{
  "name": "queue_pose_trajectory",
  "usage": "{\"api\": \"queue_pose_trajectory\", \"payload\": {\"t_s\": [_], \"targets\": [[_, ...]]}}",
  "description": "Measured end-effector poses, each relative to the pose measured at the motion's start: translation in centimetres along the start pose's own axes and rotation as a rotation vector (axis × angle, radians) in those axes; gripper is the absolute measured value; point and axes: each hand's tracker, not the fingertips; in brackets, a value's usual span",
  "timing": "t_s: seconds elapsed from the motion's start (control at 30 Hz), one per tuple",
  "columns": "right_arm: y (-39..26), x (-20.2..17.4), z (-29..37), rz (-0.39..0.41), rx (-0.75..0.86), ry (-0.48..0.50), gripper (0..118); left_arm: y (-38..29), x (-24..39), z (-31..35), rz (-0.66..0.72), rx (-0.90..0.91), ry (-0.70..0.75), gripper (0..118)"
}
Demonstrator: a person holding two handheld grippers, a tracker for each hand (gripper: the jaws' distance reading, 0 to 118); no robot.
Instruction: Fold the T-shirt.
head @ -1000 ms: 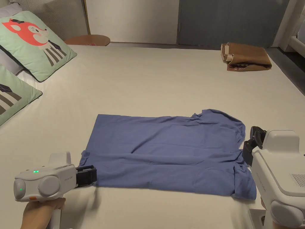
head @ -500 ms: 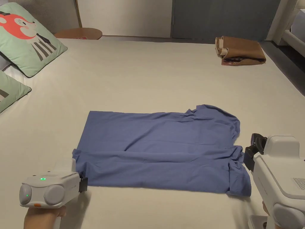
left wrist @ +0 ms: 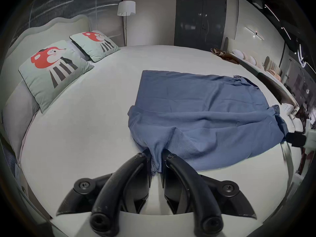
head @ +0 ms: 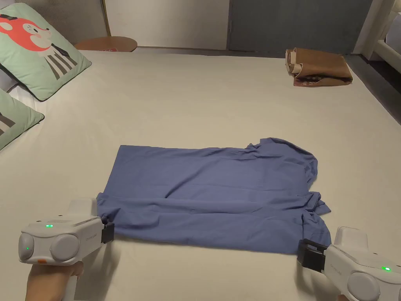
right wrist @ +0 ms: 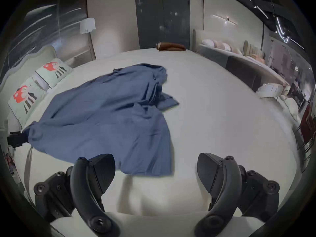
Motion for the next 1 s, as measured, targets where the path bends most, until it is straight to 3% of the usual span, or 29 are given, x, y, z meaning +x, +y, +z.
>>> {"api": "queue_pose_trajectory", "payload": {"t_s": [0.07, 0.1, 0.13, 0.17, 0.2, 0.7, 1.0], "targets": [[0.1, -0.3, -0.1, -0.001, -0.002, 0.011, 98, -0.1, -0.1, 0.1, 0.003, -0.004, 0.000, 5], [0.2, -0.4, -0.2, -0.001, -0.001, 0.018, 85, 0.0, -0.1, 0.0, 0.004, -0.006, 0.000, 5], [0.2, -0.4, -0.1, 0.000, 0.003, 0.036, 62, -0.1, -0.2, 0.0, 0.004, -0.008, 0.000, 5], [0.2, -0.4, -0.1, -0.002, 0.006, 0.033, 20, -0.1, -0.2, 0.1, 0.005, -0.008, 0.000, 5], [0.1, -0.3, -0.2, -0.007, 0.006, 0.037, 8, -0.2, -0.3, 0.1, 0.009, -0.008, 0.000, 5], [-1.1, 3.2, 5.6, -0.038, 0.094, 0.031, 7, -2.5, -2.5, 3.1, 0.062, -0.015, -0.018, 5], [-5.3, 3.8, 7.7, -0.020, 0.034, 0.029, 7, -7.0, -4.1, 5.3, 0.104, -0.082, -0.034, 5]]}}
